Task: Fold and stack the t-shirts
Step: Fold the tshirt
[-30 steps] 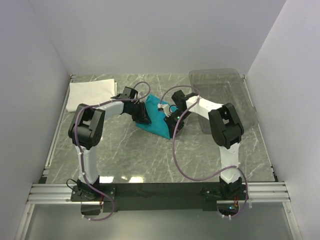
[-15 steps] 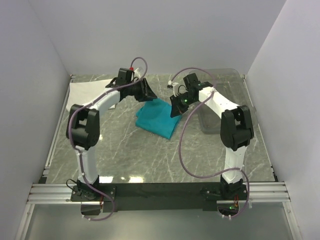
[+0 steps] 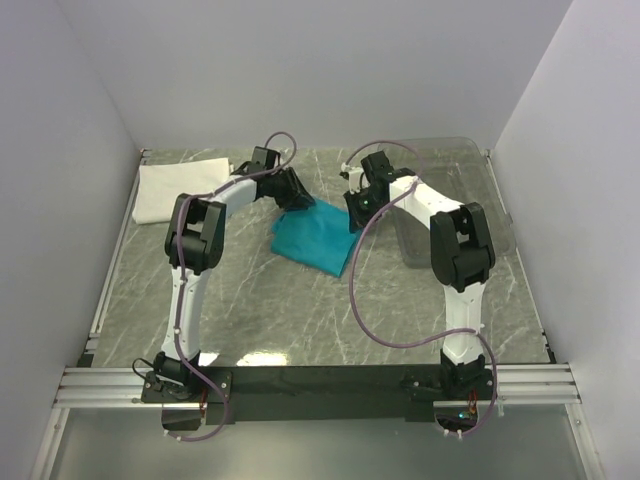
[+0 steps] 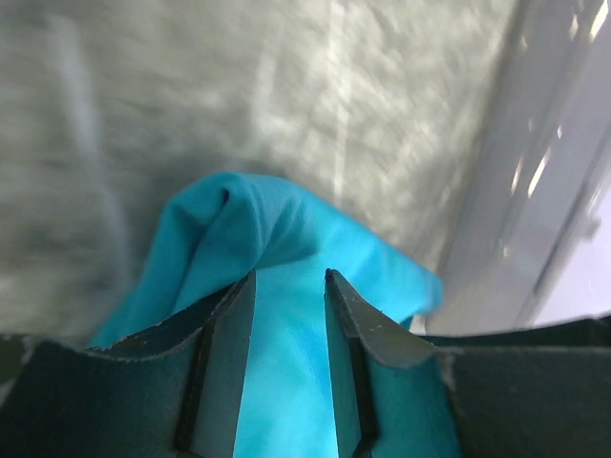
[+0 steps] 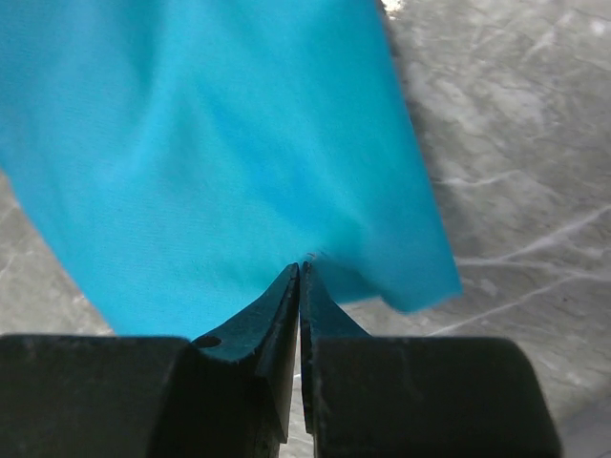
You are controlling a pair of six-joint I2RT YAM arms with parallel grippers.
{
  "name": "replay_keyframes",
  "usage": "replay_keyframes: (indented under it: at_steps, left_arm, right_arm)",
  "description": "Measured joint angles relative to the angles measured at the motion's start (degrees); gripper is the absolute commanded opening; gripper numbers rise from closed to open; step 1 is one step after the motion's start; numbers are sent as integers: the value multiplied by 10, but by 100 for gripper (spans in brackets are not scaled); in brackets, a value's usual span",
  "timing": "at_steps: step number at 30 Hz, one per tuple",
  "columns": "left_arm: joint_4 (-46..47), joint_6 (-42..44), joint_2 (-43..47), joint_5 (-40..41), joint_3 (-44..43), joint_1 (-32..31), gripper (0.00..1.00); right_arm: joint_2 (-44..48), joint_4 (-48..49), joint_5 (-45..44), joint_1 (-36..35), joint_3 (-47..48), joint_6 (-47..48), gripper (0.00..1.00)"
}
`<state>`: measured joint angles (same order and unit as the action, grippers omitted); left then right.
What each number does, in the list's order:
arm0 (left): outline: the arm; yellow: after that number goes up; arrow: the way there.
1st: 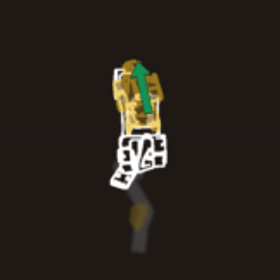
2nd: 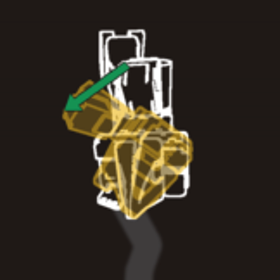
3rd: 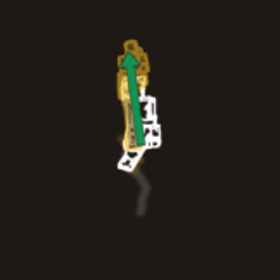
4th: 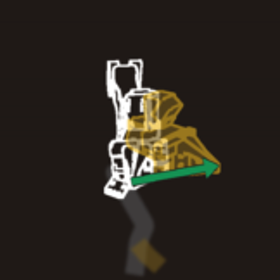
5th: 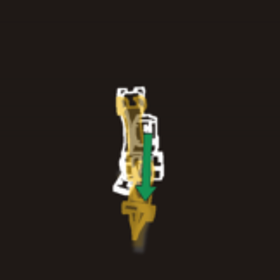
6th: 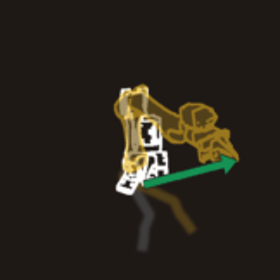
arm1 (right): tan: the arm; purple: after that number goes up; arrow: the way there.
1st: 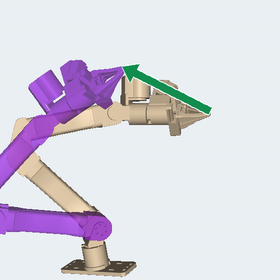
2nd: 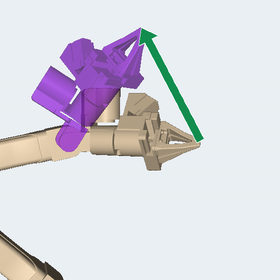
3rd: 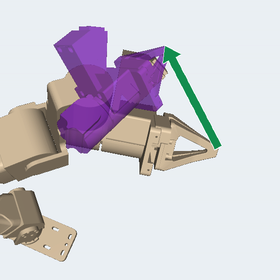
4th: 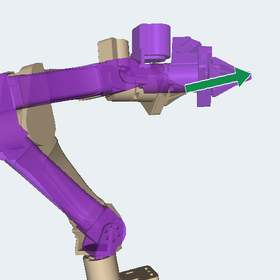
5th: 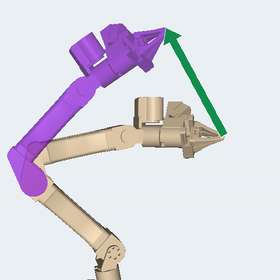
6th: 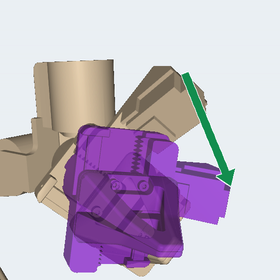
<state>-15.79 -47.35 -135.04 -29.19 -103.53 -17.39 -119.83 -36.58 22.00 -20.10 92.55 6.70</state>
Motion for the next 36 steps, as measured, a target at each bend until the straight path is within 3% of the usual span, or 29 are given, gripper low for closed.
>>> replay_keyframes:
  at_steps: [10, 14, 19, 25, 30, 32, 36]
  left_arm:
    - [-34, 4, -24, 26, -48, 9, 47]
    - [-45, 43, -3, 48, -44, 8, 52]
    - [-77, 115, 113, 102, 17, 10, 56]
    - [-79, 172, 262, 111, 124, 29, 62]
    - [-87, 199, 210, 105, 133, 41, 64]
    - [-96, 211, 170, 104, 133, 41, 71]
    - [-121, 227, 123, 91, 120, 42, 73]
  right_arm:
    - [-30, -7, -38, 0, 0, -2, 13]
    - [-27, -16, -31, 0, 1, 13, 23]
    - [22, -32, 19, 3, -6, 68, 35]
    - [178, -30, 101, 5, -69, 119, 51]
    - [233, -17, 134, 5, -135, 134, 56]
    - [234, -17, 136, 5, -156, 136, 57]
    - [234, -17, 135, 5, -188, 138, 60]
